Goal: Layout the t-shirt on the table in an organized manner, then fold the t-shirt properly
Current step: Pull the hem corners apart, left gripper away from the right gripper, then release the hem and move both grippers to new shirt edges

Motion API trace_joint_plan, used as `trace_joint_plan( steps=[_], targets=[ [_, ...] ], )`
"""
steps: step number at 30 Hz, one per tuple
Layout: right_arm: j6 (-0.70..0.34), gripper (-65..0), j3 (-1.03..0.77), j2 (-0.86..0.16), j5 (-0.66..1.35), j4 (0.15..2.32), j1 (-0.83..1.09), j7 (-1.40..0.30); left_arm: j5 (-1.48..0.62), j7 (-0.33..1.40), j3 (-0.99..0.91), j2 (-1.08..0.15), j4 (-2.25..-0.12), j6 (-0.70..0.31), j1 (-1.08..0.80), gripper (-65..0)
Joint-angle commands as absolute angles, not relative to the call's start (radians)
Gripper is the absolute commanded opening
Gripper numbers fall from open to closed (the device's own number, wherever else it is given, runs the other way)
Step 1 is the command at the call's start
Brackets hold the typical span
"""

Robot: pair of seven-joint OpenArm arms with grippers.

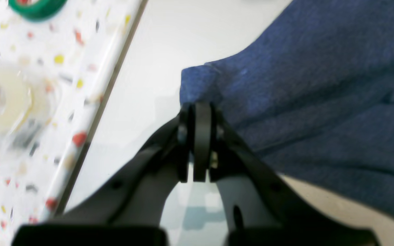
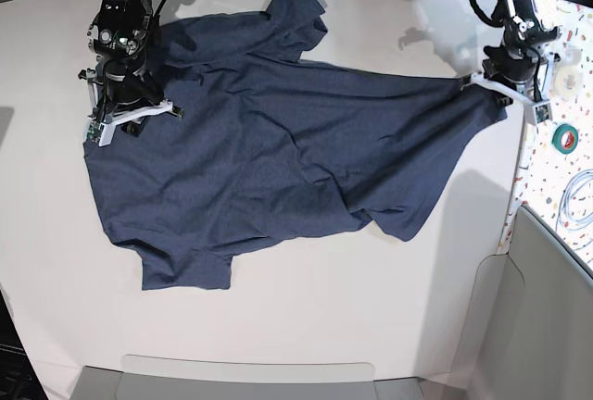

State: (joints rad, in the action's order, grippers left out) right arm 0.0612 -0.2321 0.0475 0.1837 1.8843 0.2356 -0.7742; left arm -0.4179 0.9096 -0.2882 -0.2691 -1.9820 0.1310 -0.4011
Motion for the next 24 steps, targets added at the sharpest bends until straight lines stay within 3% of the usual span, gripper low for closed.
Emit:
trace_joint_plan(
  steps=[1,11,17,24],
  targets=[
    [0.058,-60.3,-0.246,0.041,0.185,1.894,0.229,-0.750,-0.412,0.885,-0.295,-0.283,-2.018,0.131,-0.415,-65.0],
    [0.053,-60.3,-0.346,0.039,0.185,1.870,0.189,-0.909,-0.410,0.897,-0.295,-0.289,-2.057,0.131,-0.441,-64.9],
    [0.053,-53.4,-0.358,-0.016,0.185,1.870,0.186,-0.986,-0.407,1.012,-0.372,-0.289,-2.051,0.137,-0.363,-44.5],
    [0.053,-53.1,-0.450,-0.056,0.186,1.914,0.194,-1.004,-0.415,1.044,-0.498,-0.303,-2.072,0.131,-0.271,-44.2]
  ],
)
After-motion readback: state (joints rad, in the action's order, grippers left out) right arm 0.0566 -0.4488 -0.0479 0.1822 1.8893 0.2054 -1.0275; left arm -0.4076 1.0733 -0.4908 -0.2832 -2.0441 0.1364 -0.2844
